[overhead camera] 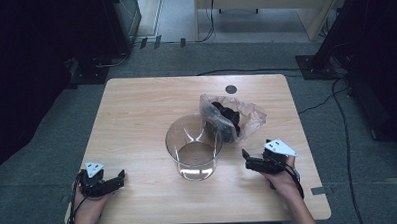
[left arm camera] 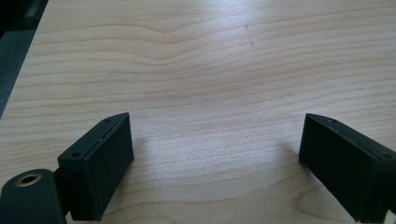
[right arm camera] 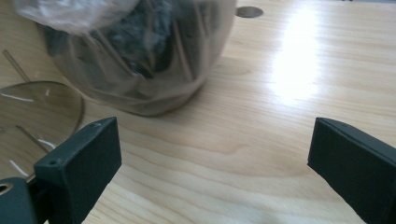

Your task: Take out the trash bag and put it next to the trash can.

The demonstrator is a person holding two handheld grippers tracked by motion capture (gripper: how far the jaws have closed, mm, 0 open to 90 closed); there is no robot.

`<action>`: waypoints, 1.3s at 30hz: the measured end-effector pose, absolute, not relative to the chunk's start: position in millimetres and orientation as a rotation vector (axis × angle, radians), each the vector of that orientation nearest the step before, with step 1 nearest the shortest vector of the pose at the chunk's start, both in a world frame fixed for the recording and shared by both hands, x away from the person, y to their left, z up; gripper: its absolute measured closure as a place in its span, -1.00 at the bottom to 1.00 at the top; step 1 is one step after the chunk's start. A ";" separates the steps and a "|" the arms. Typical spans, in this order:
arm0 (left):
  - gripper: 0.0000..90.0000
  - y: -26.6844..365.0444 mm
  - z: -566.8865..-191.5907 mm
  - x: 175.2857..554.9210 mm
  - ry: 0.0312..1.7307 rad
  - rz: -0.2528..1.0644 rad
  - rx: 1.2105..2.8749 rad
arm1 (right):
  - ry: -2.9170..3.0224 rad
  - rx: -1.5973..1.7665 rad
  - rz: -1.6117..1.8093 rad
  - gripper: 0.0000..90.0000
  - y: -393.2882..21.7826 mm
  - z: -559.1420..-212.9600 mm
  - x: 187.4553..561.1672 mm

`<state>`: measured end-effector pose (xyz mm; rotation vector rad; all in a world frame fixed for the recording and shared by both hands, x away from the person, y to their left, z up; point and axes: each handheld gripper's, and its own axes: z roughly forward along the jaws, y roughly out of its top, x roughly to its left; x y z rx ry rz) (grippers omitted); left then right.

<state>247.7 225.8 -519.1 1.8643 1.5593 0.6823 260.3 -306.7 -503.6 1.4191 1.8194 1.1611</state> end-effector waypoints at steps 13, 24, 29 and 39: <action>-0.78 225.8 -519.1 247.7 1.560 0.682 1.863 | 1.786 1.476 1.033 -0.95 -337.6 -508.3 246.3; -0.78 225.8 -519.1 247.7 1.560 0.682 1.864 | 1.787 1.546 0.938 -0.95 -360.9 -516.6 236.4; -0.78 225.8 -519.1 247.7 1.560 0.682 1.864 | 1.795 1.584 0.893 -0.95 -369.7 -521.6 233.0; -0.78 225.8 -519.1 247.7 1.560 0.682 1.864 | 1.795 1.658 0.827 -0.96 -381.6 -524.9 227.2</action>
